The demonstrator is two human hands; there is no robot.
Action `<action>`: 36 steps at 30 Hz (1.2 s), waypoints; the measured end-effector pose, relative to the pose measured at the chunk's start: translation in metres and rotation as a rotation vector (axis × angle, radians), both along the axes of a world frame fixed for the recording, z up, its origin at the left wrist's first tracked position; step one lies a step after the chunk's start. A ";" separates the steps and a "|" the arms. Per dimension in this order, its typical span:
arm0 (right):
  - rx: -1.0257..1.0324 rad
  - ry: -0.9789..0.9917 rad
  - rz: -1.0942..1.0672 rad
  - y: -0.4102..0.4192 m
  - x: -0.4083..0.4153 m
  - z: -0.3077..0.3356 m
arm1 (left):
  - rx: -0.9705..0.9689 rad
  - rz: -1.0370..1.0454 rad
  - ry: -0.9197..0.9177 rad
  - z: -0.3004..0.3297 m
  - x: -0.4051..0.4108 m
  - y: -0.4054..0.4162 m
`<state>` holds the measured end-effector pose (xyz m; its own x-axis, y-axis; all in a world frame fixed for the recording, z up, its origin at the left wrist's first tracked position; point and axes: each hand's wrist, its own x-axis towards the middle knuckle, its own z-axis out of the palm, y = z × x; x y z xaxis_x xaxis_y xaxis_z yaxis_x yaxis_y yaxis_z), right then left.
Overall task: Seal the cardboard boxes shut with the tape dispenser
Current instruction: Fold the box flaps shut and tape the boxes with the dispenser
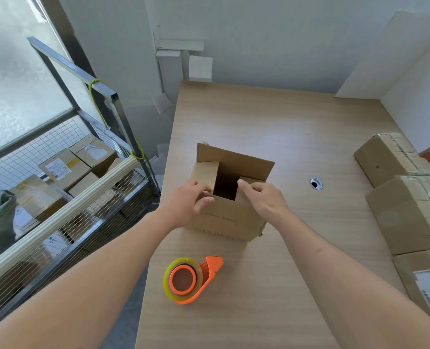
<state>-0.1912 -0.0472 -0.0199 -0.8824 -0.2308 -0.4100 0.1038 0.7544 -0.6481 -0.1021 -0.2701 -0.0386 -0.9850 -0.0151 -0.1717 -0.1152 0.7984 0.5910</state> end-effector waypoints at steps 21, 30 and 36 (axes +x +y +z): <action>0.229 0.539 0.097 -0.009 0.013 -0.032 | -0.029 0.469 -0.031 -0.015 0.000 0.016; 0.403 0.388 0.361 -0.014 0.033 -0.061 | -0.054 0.261 -0.053 -0.038 0.036 0.012; 0.441 0.352 0.393 -0.014 0.033 -0.071 | -0.215 0.355 0.174 -0.041 0.069 0.013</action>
